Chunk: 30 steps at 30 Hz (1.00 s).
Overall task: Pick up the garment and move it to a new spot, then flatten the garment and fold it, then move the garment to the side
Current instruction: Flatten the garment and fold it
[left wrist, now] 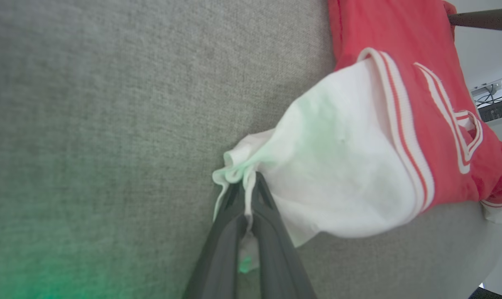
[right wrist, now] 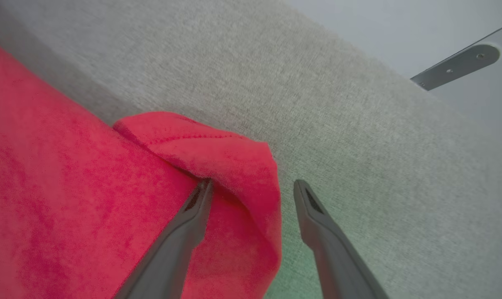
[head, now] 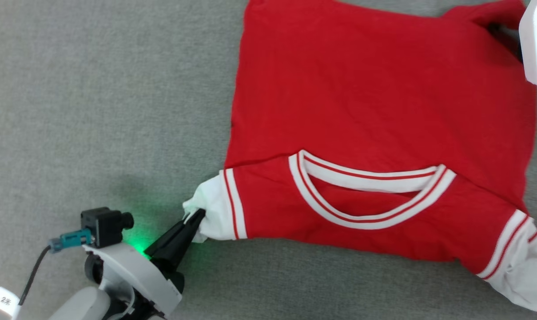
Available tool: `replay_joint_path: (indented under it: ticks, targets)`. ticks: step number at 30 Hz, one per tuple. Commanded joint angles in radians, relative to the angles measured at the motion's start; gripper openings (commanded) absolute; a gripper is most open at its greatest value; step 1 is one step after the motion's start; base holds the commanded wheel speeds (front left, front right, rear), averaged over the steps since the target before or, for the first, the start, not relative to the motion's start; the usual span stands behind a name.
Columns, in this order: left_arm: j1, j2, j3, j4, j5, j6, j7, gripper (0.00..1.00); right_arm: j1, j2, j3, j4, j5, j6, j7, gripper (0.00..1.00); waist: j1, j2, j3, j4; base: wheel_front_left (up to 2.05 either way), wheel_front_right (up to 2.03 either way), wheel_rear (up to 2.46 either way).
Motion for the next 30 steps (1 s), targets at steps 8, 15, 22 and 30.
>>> replay_joint_path:
  ticks: [8,15,22,30]
  targets:
    - [-0.003,-0.044,-0.033,0.147,-0.003,0.015,0.023,0.0,-0.013,-0.017,0.09,0.085,0.059,-0.001,0.015,1.0,0.0,0.0,0.029,0.034,0.0,0.0,0.0]
    - [-0.023,-0.047,-0.033,0.166,-0.004,0.001,0.022,0.0,-0.022,-0.019,0.106,0.125,0.074,-0.001,-0.041,0.0,0.0,0.0,0.027,0.03,0.0,0.0,0.0]
    - [-0.036,-0.05,-0.03,0.176,-0.001,-0.005,0.019,0.0,-0.034,-0.023,0.09,0.15,0.1,-0.001,-0.085,0.0,0.0,0.0,0.011,0.021,0.0,0.0,0.0]
    - [-0.033,-0.046,-0.008,0.179,0.003,0.021,-0.015,0.0,0.102,-0.119,0.093,0.051,0.161,-0.001,-0.084,0.0,0.0,0.0,-0.053,-0.01,0.0,0.0,0.0]
